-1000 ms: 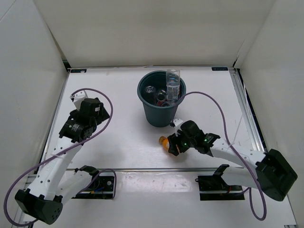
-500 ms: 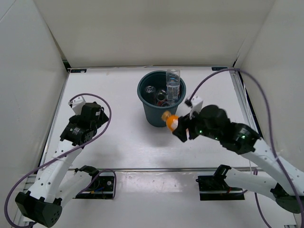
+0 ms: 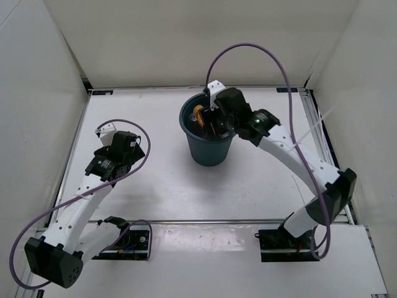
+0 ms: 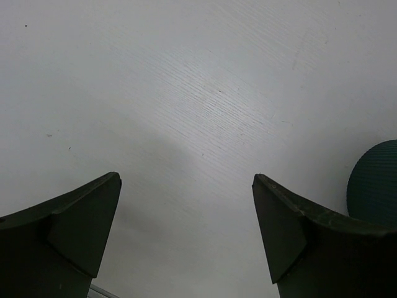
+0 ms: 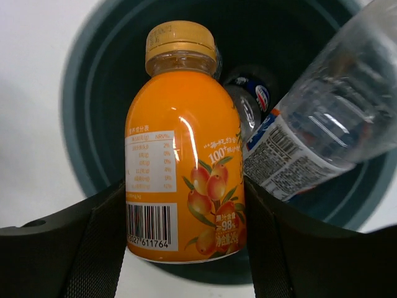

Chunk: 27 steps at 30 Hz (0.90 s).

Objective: Put the plastic bottles in the bin

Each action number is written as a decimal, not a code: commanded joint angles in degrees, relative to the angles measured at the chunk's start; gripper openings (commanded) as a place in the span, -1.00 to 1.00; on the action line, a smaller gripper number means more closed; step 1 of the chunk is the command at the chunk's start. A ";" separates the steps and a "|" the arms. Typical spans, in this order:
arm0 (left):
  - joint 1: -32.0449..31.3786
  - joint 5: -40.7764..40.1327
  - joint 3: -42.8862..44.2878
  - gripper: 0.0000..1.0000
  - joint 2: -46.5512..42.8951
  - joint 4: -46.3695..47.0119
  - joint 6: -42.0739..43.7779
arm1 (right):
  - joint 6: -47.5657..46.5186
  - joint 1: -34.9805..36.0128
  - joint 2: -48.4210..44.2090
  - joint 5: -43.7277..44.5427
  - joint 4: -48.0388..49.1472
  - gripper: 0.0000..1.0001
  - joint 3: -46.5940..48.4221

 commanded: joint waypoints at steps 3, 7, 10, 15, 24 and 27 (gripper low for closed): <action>0.93 -1.55 2.26 1.00 0.36 1.05 0.95 | -0.63 -1.99 -0.69 -2.19 0.55 0.56 5.20; 0.93 -2.07 2.26 1.00 -0.16 1.57 1.47 | -0.01 -2.77 -3.67 4.21 -1.39 1.00 8.01; 1.46 -2.08 1.57 1.00 -0.16 2.28 1.47 | 3.50 -6.20 -4.91 6.60 -4.71 1.00 12.47; 1.46 -1.46 1.03 1.00 -0.16 4.21 1.47 | 9.47 -14.81 -6.05 2.92 -12.63 1.00 15.57; 1.99 -4.17 1.56 1.00 1.51 4.83 2.09 | 18.97 -32.56 -6.49 -12.59 -25.65 1.00 12.59; 1.99 -7.07 1.56 1.00 0.98 4.83 2.79 | 18.97 -37.40 -7.81 -19.75 -23.29 1.00 9.25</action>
